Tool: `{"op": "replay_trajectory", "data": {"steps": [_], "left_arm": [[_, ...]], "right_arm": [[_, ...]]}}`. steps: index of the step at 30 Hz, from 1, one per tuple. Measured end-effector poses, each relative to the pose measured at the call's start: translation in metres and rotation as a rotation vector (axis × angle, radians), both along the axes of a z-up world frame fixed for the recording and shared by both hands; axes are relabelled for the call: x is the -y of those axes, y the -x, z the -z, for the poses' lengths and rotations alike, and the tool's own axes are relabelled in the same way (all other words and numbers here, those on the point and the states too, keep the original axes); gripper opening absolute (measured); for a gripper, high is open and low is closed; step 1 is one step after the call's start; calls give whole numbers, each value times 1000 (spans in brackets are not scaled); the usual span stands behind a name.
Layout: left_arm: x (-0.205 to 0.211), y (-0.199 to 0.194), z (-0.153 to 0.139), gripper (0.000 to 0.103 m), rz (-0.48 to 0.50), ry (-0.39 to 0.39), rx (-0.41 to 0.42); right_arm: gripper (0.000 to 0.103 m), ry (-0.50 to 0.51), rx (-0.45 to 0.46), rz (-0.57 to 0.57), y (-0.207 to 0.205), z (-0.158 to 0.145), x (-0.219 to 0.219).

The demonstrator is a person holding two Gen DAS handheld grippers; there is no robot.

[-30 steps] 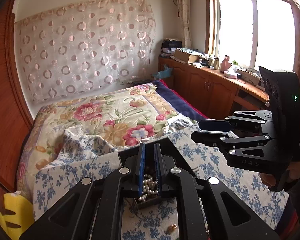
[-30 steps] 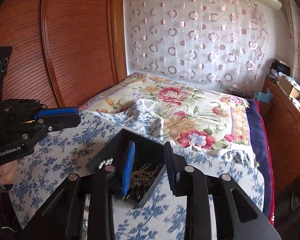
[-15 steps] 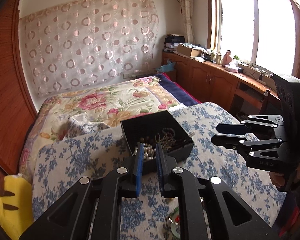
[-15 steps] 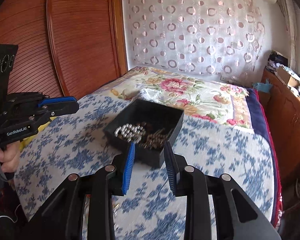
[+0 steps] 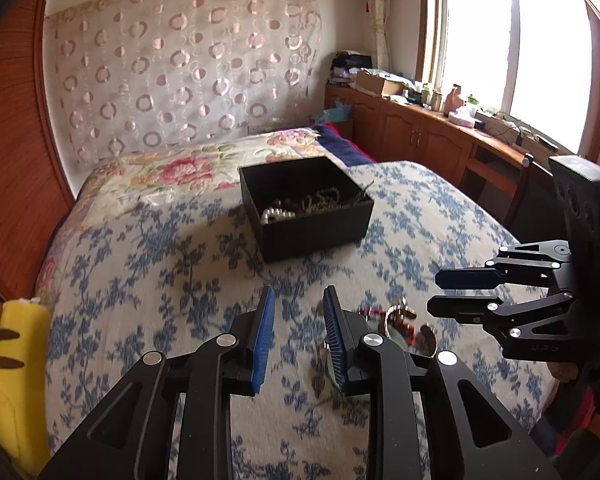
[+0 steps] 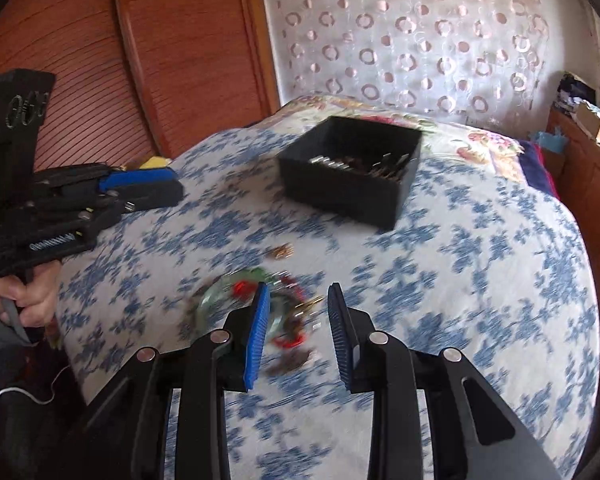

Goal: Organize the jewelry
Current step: 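Move both tools back from the box to the remaining jewelry, then grasp and lift the jade bangle with the left tool while the right tool closes on the silver bangle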

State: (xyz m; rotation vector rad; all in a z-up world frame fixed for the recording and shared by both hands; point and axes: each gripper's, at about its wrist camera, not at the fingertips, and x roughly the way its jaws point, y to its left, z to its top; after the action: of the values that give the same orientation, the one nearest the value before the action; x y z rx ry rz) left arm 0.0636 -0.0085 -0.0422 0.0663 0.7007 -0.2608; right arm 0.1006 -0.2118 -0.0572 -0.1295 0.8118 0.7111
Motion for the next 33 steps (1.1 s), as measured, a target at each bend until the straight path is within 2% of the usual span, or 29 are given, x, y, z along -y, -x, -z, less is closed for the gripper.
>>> {"op": "replay_trajectory", "data": {"steps": [3, 5, 11, 16, 17, 18, 23, 33], "left_arm": [[-3, 9, 8, 26, -4, 4, -16], [-4, 12, 10, 33, -11, 6, -17], [-13, 16, 19, 34, -29, 19, -40], [-13, 14, 27, 34, -28, 27, -63], [-13, 13, 28, 34, -26, 28, -66], [-12, 12, 29, 34, -25, 29, -71], [-10, 9, 34, 34, -17, 37, -89], [8, 8, 46, 36, 41, 42, -139]], "right_arm": [[33, -8, -16, -29, 7, 1, -9], [33, -7, -28, -45, 10, 2, -15], [32, 30, -72, -82, 14, 15, -31], [24, 70, -87, -97, 15, 23, -38], [17, 74, -88, -99, 15, 24, -39], [6, 81, -86, -98, 15, 24, -39], [4, 67, -68, -104, 16, 20, -33], [4, -15, -23, -34, 10, -9, 0]]}}
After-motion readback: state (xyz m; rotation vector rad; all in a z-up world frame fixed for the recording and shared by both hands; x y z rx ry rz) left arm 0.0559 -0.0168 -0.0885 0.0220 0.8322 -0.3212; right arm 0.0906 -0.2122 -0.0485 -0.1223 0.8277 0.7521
